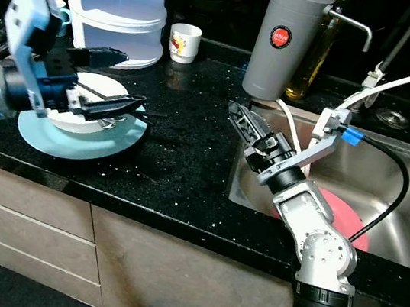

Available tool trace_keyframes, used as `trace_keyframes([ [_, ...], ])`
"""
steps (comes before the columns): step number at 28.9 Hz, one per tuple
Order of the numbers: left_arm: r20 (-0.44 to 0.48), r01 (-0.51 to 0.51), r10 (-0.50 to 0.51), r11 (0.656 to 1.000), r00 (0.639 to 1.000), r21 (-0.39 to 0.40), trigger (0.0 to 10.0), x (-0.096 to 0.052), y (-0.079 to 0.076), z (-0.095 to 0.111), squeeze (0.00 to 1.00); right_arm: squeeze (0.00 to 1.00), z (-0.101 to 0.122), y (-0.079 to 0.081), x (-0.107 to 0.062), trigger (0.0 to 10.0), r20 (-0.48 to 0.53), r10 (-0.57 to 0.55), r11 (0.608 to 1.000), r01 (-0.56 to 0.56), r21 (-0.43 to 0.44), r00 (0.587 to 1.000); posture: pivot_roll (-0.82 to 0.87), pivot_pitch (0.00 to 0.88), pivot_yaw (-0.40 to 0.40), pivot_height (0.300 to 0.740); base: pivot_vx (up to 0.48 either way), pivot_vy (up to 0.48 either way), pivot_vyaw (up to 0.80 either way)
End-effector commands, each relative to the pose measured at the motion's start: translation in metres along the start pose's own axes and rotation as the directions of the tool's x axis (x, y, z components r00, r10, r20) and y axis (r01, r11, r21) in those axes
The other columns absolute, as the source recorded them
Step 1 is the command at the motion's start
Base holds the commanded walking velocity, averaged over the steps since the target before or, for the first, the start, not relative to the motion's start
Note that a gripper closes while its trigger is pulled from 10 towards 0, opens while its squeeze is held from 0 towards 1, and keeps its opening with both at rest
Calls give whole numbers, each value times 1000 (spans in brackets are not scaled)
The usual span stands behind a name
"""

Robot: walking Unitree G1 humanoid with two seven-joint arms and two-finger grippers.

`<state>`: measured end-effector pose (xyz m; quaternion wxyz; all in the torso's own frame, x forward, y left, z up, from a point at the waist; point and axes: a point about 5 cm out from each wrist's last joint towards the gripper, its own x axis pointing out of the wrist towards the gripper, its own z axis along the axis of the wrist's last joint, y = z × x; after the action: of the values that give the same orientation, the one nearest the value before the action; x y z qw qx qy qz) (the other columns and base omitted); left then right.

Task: Kitchen organization

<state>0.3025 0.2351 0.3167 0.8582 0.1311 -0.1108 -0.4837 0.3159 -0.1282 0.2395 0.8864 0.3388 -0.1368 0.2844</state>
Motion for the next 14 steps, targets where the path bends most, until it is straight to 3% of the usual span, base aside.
trace_keyframes([
  [1,-10,-23,23,1000,1000,19,10000,-8,8,3,0,0,5,2,-2,10000,2,7,1000,-7,2,1000,56,0,-72,740,0,0,0],
  [8,-34,-123,123,992,992,13,10000,-15,33,-7,0,0,10,4,-7,10000,-6,1,1000,-1,-7,1000,34,0,-75,740,0,0,0],
  [14,-27,-120,120,993,992,-12,10000,-16,41,-11,0,0,19,9,-15,10000,-9,-16,1000,16,-22,1000,-6,39,-59,740,0,0,0],
])
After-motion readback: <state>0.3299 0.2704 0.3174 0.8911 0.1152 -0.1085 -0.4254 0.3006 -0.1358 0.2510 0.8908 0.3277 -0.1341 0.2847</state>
